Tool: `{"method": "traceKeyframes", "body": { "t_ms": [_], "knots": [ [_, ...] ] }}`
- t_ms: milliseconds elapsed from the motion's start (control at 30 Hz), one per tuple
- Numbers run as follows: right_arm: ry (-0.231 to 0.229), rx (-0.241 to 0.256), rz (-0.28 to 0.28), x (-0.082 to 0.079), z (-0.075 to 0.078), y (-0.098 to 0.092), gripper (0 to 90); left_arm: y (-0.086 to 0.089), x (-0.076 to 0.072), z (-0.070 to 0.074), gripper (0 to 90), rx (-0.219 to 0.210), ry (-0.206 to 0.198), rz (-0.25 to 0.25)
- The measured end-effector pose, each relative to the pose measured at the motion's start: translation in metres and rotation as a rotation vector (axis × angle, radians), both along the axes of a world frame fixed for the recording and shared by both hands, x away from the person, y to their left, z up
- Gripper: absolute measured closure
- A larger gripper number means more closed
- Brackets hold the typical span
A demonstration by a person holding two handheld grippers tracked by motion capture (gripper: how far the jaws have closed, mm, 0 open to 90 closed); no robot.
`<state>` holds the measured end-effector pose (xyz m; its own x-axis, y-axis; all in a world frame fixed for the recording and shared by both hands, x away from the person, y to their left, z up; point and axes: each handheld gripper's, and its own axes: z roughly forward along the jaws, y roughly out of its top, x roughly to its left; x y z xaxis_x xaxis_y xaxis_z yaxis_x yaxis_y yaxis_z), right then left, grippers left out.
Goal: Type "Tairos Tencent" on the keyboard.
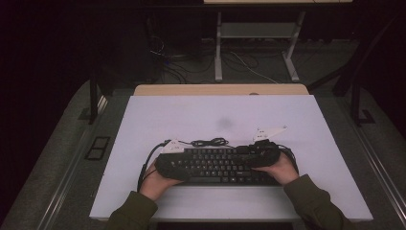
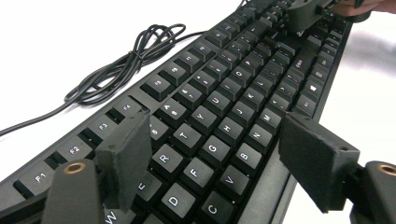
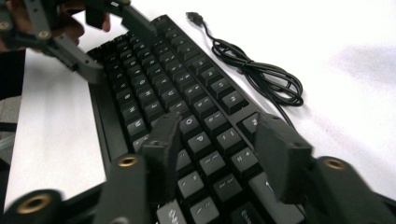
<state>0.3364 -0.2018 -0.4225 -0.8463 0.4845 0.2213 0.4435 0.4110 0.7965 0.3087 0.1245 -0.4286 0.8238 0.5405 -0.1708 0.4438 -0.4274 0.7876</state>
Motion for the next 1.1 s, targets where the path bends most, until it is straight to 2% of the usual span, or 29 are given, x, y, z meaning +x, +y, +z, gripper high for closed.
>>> {"method": "traceKeyframes", "body": {
  "t_ms": [267,533,833,1100],
  "knots": [
    [-0.012,-0.036,0.036,-0.012,0.000,-0.005,72.1,-0.001,0.004,0.001,20.3,-0.009,-0.012,0.021],
    [0.005,-0.058,0.070,-0.018,-0.001,-0.012,87.6,-0.003,0.009,0.003,19.5,-0.015,-0.024,0.023],
    [0.031,-0.092,0.111,-0.023,-0.008,-0.014,89.4,-0.004,0.014,0.008,19.5,-0.018,-0.030,0.017],
    [0.022,-0.123,0.131,-0.023,-0.011,-0.011,89.4,-0.007,0.017,0.008,20.2,-0.027,-0.037,0.020]
  ]
}}
